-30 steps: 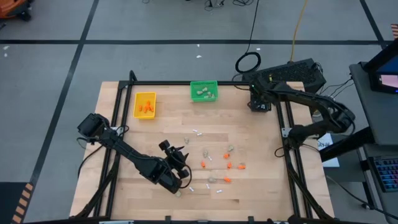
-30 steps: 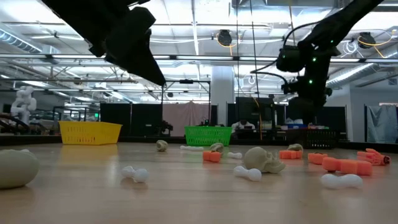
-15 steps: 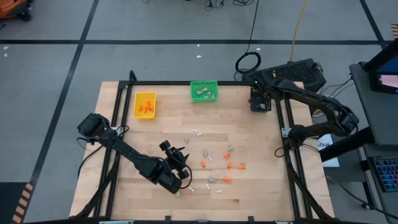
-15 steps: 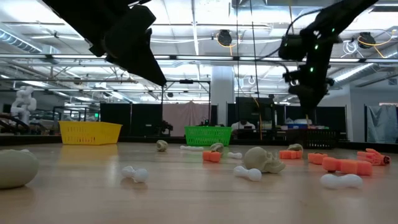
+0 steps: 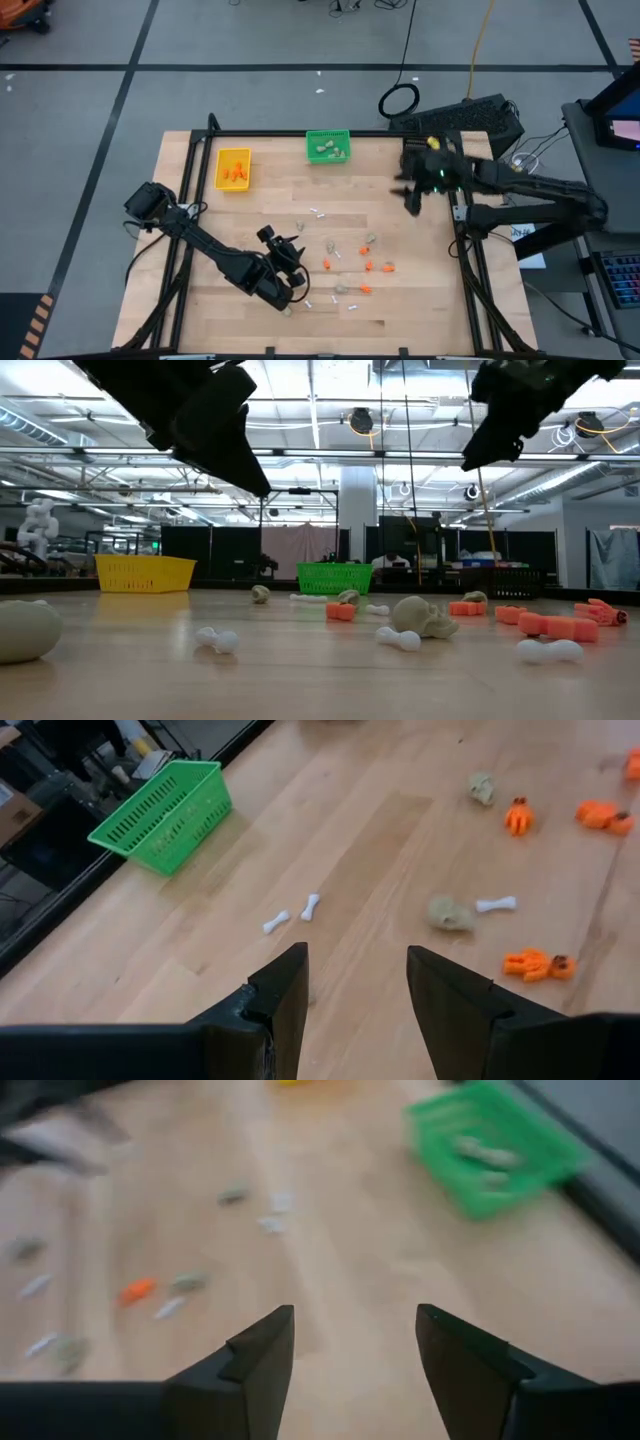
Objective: Sort Halloween decoration
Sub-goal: Put the gray skull toy into the green bin
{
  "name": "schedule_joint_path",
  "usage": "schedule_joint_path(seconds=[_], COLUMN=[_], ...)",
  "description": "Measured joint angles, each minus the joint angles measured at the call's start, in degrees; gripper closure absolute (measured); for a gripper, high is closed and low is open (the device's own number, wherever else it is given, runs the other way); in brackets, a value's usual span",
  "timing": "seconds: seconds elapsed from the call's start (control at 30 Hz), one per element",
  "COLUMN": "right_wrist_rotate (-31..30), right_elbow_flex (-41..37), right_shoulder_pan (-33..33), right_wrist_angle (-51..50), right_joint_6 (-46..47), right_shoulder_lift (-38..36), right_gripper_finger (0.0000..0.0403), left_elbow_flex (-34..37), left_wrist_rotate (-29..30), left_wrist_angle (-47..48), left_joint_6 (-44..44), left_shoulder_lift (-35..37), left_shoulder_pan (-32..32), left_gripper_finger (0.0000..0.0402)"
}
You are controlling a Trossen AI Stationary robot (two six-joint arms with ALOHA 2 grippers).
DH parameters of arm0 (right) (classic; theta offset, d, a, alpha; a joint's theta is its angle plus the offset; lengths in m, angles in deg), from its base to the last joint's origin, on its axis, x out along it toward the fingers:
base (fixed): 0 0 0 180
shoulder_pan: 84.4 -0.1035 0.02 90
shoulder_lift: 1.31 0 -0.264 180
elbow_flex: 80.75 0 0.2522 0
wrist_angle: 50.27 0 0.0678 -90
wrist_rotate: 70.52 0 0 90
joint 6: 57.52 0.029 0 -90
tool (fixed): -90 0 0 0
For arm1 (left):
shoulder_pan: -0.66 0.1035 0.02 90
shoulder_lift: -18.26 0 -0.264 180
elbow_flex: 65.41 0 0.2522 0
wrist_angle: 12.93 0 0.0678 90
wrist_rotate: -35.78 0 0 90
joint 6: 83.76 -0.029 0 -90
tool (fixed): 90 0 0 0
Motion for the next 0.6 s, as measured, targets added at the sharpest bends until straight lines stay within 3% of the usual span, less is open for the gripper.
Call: schedule_joint_path(seconds=[0.3,0.6], right_wrist_rotate=[-3.8,-12.6], right_elbow_flex=[-13.6,-21.0], right_shoulder_pan=[-19.3,-28.3], right_wrist_angle=[19.1,34.4], right_joint_6=[1.8,1.4], right_shoulder_lift=[-1.9,3.3], right_gripper_finger=[0.0206,0.0206], left_elbow_flex=[0.0,0.0], left_wrist_rotate=[-4.5,-6.7], left_wrist_angle=[-6.8,-8.2], left_joint_6=[1.5,1.3], left_shoulder_lift=[0.0,0.0], left_shoulder_pan=[0.0,-0.3], left_gripper_finger=[0.0233,0.0233])
